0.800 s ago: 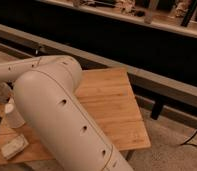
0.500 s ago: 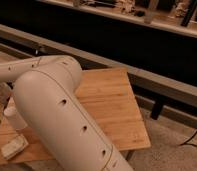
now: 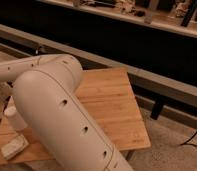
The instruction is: Place the ceramic cup over the eraser
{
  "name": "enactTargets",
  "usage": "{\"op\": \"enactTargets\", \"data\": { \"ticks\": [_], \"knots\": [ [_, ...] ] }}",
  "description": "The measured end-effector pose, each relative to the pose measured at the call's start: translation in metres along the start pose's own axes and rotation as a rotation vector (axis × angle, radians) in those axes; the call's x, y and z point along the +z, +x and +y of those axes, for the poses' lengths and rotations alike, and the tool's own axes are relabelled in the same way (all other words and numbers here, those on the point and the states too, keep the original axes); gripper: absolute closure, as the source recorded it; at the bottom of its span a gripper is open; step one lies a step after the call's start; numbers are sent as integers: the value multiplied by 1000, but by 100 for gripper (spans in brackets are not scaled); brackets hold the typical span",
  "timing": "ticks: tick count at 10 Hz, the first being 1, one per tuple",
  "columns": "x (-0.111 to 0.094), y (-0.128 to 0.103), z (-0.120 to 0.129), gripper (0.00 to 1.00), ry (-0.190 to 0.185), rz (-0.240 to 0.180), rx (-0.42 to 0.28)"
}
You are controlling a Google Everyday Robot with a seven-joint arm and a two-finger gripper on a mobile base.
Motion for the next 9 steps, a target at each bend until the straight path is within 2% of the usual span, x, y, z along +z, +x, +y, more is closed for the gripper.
{"op": "enactTargets", "data": {
  "ticks": [1, 3, 5, 6, 7, 8, 9],
  "knots": [
    [-7, 3, -8, 20, 33, -10, 31],
    [-15, 10, -17, 20, 68, -20, 82],
    [-22, 26, -29, 20, 102, -24, 183],
    [-25, 42, -38, 20, 118, -23, 271],
    [-28, 63, -46, 20, 118, -32, 383],
    [-29, 77, -48, 20, 111, -38, 447],
    [-28, 105, -48, 20, 85, -39, 557]
  ]
}}
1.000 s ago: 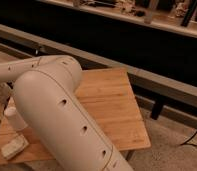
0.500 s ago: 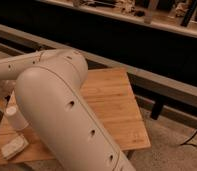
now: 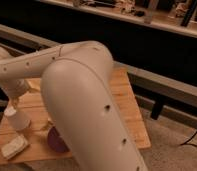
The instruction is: Place the ceramic cup over the eraser
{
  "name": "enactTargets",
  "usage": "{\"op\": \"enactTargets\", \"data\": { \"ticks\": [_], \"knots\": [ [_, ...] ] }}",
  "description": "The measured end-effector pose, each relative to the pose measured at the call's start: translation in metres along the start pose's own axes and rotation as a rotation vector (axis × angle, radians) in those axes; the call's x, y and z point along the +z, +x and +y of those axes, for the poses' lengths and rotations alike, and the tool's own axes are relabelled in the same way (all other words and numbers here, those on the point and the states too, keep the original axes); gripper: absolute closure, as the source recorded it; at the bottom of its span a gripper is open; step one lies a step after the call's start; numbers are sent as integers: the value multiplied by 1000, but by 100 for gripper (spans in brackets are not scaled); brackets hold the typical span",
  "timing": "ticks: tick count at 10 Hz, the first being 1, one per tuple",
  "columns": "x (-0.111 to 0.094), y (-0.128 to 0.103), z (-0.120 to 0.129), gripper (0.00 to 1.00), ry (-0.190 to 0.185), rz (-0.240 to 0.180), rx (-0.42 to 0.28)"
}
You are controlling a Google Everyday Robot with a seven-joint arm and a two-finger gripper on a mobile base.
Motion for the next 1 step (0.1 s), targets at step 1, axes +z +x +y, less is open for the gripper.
{"op": "enactTargets", "data": {
  "ticks": [1],
  "knots": [
    [1, 16, -9, 20, -15, 17, 60]
  ]
}}
